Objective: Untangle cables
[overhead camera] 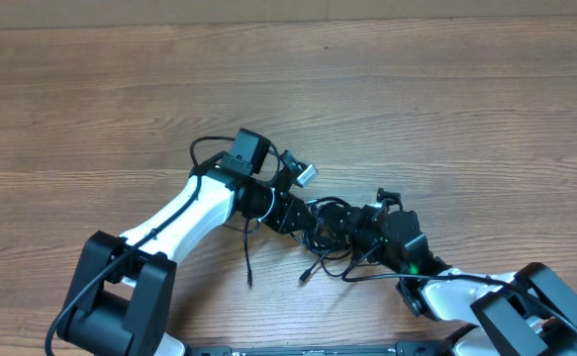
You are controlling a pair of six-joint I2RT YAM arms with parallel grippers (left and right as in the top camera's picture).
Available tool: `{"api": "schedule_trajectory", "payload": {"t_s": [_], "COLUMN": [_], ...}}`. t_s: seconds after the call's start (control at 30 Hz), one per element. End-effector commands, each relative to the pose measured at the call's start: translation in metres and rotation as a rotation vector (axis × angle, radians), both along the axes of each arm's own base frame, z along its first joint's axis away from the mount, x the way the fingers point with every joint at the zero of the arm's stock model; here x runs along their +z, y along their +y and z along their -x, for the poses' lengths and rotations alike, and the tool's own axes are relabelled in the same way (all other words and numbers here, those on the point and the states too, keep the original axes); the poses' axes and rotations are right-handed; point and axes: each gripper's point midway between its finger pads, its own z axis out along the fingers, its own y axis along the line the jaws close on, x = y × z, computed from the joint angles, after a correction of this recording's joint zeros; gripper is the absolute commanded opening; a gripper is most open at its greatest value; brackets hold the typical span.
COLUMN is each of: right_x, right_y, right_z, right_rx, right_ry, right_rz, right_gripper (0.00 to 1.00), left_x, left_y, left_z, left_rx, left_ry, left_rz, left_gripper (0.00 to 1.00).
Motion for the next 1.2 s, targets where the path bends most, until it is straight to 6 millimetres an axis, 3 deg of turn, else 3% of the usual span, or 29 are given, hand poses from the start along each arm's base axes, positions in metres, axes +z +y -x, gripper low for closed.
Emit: {"api": "schedule_trajectory", "payload": {"t_s": [0.0, 0.1, 0.3, 0.43, 0.53, 0.6, 0.77, 0.93, 1.17], "right_x": [0.002, 0.008, 0.050, 0.053, 0.068, 0.073, 0.069, 0.067, 0.043], "right_y": [0.008, 0.010, 0.017, 0.002, -0.014, -0.028, -0.046, -0.062, -0.094], "right_z": [0.005, 0.005, 0.000, -0.014, -0.030, -0.043, -0.057, -0.068, -0.079], "right_rx": [0.054, 0.063, 0.128, 0.070, 0.009, -0.070, -0.179, -0.292, -0.437], "right_ry": [-0.004, -0.024, -0.167, -0.182, -0.250, -0.279, -0.275, -0.263, -0.195], "right_rz": [-0.010, -0.027, -0.143, -0.144, -0.164, -0.157, -0.131, -0.126, -0.040], "right_gripper": [0.04, 0.04, 0.04, 0.04, 0.04, 0.04, 0.04, 0.05, 0.07], "left_x": [-0.023, -0.031, -0.037, -0.038, -0.038, -0.036, -0.022, -0.017, -0.001], "left_y": [0.035, 0.051, 0.068, 0.072, 0.072, 0.061, 0.034, 0.028, 0.019], "left_z": [-0.028, -0.034, -0.043, -0.045, -0.042, -0.033, -0.012, 0.003, 0.040], "left_rx": [0.182, 0.248, 0.339, 0.365, 0.360, 0.301, 0.105, 0.013, -0.221], "left_ry": [-0.062, -0.073, -0.085, -0.083, -0.072, -0.047, -0.034, -0.019, -0.016], "left_rz": [-0.276, -0.374, -0.469, -0.488, -0.489, -0.432, -0.252, -0.197, -0.036], "left_gripper": [0.05, 0.04, 0.05, 0.04, 0.04, 0.04, 0.04, 0.04, 0.04]}}
